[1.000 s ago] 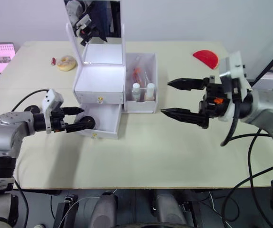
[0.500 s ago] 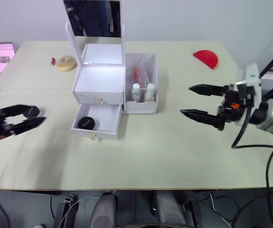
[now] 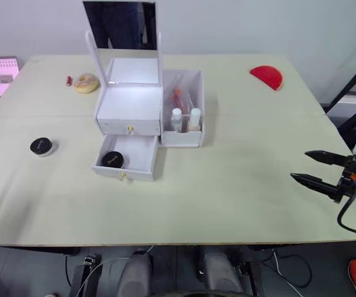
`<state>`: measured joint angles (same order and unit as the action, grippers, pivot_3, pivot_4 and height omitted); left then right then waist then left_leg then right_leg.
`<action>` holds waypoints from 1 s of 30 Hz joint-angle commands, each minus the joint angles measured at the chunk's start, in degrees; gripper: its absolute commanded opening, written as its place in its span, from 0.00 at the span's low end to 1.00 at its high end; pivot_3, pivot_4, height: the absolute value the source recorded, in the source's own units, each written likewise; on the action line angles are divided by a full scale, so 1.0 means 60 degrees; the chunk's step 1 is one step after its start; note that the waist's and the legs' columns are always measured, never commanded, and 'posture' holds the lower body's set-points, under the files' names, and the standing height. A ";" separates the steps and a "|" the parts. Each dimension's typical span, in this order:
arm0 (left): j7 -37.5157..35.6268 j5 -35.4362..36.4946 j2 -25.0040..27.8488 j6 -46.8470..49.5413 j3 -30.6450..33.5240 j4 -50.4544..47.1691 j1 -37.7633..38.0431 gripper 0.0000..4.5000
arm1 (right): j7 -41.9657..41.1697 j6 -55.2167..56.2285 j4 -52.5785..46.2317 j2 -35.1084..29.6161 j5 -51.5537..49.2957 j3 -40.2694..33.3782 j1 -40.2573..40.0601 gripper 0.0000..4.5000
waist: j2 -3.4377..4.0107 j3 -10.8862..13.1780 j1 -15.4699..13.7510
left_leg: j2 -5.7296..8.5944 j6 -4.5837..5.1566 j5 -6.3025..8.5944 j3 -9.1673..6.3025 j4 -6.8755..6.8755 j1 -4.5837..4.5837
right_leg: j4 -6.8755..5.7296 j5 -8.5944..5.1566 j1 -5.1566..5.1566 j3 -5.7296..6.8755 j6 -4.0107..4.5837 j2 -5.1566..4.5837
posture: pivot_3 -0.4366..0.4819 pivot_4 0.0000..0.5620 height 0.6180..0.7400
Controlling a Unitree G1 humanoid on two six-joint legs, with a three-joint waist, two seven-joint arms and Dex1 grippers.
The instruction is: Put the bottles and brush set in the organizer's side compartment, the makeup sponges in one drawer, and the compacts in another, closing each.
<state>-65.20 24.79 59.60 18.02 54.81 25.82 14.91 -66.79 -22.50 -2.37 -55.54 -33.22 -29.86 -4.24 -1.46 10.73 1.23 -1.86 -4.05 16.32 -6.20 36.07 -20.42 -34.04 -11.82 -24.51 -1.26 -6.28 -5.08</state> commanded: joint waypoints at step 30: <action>0.6591 -0.1753 -0.3015 -0.0181 -0.4927 0.0411 -0.6507 0.99 | 0.2437 -0.3308 -0.4185 0.1970 -0.1910 0.4435 0.5909 1.00 | -0.0013 -0.0011 -0.0090 | 0.0003 -0.0005 -0.0011 -0.0027 0.0002 -0.0007 | -0.0016 0.0045 0.0023 0.0004 0.0014 0.0019 | 0.48 0.27 1.00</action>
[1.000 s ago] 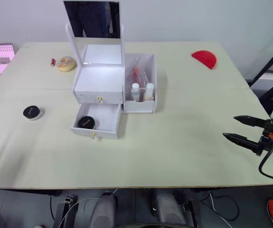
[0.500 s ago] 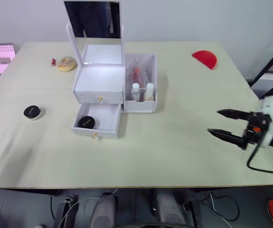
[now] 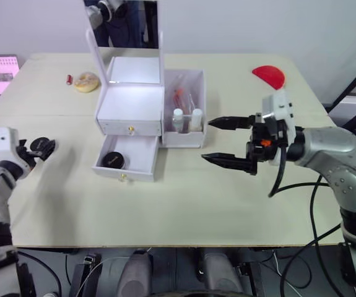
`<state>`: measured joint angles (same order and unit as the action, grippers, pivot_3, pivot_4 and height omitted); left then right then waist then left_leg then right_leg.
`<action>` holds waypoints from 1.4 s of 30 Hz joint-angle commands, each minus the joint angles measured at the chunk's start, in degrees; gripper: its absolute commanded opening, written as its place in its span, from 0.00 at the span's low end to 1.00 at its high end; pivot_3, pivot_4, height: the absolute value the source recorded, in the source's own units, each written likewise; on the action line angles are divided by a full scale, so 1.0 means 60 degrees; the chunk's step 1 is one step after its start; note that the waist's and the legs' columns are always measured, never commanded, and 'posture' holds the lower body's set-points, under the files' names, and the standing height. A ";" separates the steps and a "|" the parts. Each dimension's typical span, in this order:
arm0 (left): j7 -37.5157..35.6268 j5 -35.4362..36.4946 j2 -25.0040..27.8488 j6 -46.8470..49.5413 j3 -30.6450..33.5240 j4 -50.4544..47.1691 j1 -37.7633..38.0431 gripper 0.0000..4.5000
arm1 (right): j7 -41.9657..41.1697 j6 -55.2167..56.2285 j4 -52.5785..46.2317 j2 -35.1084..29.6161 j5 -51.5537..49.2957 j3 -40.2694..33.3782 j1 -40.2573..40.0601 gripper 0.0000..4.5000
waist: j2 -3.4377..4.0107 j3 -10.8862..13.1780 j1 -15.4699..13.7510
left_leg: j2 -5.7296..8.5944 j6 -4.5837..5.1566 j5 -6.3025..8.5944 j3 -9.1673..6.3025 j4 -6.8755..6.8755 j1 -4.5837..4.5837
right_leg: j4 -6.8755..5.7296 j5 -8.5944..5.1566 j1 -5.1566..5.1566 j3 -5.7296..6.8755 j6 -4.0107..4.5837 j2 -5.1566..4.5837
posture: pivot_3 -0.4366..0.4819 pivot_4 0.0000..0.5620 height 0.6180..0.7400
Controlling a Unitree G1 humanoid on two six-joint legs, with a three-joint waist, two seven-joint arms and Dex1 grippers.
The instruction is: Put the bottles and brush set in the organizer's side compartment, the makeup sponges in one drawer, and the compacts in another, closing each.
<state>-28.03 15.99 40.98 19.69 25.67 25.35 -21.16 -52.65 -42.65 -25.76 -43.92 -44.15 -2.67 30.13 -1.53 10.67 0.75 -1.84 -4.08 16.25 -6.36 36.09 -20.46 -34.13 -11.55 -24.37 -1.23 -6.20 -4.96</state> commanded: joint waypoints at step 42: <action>-0.3259 0.1512 0.1110 -0.0329 -0.0183 -0.0890 -0.0960 0.59 | 0.0649 0.0008 -0.0602 -0.0027 0.0048 -0.0037 -0.0228 1.00 | -0.0001 0.0001 0.0036 | -0.0001 -0.0017 -0.0012 -0.0005 0.0001 -0.0001 | -0.0011 0.0014 0.0001 0.0000 -0.0006 0.0001 | 0.48 0.27 1.00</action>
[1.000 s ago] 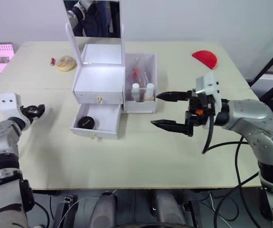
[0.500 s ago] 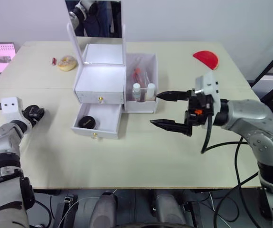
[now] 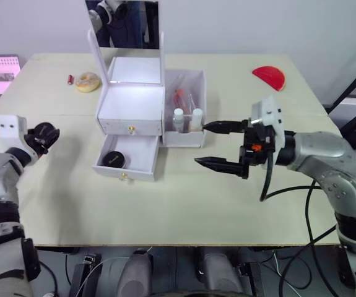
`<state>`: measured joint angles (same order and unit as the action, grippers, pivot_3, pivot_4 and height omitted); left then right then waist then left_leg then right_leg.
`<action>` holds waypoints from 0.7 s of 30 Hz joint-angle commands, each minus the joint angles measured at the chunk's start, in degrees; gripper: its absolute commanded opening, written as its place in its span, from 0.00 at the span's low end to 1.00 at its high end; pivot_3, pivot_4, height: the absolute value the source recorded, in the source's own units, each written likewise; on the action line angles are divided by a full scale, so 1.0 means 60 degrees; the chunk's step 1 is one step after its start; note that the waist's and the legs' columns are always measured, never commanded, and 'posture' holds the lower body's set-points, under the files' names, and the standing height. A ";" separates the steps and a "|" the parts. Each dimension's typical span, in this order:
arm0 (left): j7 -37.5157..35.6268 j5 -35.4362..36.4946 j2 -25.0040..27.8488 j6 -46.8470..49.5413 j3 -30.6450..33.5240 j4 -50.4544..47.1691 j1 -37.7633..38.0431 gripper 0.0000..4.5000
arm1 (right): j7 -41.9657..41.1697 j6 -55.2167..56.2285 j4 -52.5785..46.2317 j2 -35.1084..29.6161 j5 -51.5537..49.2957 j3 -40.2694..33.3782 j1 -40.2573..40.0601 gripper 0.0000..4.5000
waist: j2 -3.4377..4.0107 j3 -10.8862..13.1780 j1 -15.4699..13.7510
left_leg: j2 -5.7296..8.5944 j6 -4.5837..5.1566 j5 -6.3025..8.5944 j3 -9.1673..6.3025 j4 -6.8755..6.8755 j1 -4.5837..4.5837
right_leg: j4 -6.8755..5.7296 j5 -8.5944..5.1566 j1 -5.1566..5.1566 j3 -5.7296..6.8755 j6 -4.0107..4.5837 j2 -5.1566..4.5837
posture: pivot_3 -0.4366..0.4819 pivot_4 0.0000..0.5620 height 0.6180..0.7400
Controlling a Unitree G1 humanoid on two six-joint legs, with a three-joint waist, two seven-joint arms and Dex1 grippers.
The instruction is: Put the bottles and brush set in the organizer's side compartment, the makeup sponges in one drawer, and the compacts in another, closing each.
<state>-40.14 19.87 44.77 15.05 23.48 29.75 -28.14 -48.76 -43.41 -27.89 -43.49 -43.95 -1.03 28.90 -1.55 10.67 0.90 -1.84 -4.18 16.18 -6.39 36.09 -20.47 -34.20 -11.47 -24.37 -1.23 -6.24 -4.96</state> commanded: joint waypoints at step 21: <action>-0.5857 0.0939 0.0140 0.1341 -0.4325 -0.3449 -0.0734 0.59 | -0.0542 -0.0761 -0.0318 -0.1106 -0.1786 -0.1485 0.0766 1.00 | 0.0017 0.0010 0.0050 | -0.0001 0.0005 0.0001 0.0000 -0.0006 0.0005 | 0.0007 -0.0019 -0.0003 -0.0004 0.0029 0.0009 | 0.48 0.27 1.00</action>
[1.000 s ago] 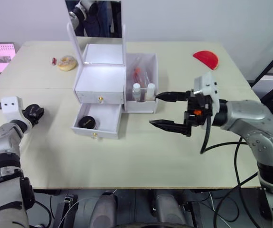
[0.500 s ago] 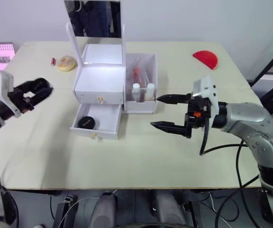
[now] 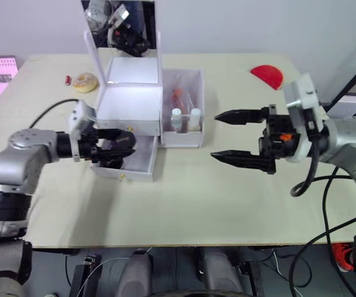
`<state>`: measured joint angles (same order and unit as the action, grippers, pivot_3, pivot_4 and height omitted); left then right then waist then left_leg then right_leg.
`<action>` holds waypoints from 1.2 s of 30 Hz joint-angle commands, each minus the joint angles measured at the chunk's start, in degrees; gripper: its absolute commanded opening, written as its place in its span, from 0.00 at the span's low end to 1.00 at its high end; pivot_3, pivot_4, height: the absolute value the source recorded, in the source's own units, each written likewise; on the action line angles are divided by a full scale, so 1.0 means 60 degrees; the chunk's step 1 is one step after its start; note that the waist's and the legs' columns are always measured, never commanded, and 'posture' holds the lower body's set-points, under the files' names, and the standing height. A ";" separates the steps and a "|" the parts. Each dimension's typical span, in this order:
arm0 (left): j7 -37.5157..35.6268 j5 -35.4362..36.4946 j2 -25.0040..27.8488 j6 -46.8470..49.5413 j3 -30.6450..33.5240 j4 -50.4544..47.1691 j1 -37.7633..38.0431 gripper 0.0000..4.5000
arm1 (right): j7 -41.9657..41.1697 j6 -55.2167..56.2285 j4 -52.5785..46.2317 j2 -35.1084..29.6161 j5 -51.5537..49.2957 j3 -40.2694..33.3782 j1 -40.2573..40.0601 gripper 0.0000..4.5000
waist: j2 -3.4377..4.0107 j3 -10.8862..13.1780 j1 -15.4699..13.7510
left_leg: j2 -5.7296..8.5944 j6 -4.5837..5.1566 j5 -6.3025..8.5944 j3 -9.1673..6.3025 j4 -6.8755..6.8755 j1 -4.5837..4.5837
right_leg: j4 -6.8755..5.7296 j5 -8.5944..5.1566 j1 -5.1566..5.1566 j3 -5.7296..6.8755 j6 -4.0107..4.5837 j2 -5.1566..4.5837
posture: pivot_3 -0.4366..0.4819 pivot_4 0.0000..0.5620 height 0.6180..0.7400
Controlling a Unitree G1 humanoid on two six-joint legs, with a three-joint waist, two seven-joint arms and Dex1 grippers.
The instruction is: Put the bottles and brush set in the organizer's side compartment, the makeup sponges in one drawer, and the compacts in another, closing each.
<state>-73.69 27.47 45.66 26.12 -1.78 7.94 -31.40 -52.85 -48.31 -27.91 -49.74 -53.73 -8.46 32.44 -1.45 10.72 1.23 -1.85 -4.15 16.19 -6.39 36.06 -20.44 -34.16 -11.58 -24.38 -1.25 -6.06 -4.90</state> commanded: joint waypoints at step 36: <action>-0.1497 0.1329 0.1916 0.2115 0.2073 -0.2014 0.1254 0.36 | 0.1276 0.0190 -0.0790 0.0087 -0.0270 -0.0242 -0.0244 1.00 | 0.0012 0.0006 0.0058 | -0.0001 0.0001 0.0000 -0.0007 -0.0008 0.0002 | -0.0006 -0.0011 -0.0002 -0.0003 -0.0010 -0.0001 | 0.48 0.27 1.00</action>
<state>-81.24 34.09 55.51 38.04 8.37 -1.63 -25.27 -44.99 -48.25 -31.86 -48.68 -55.21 -8.03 30.75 -1.38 10.76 1.58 -1.85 -4.14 16.19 -6.43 36.00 -20.44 -34.19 -11.66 -24.41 -1.27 -6.12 -4.91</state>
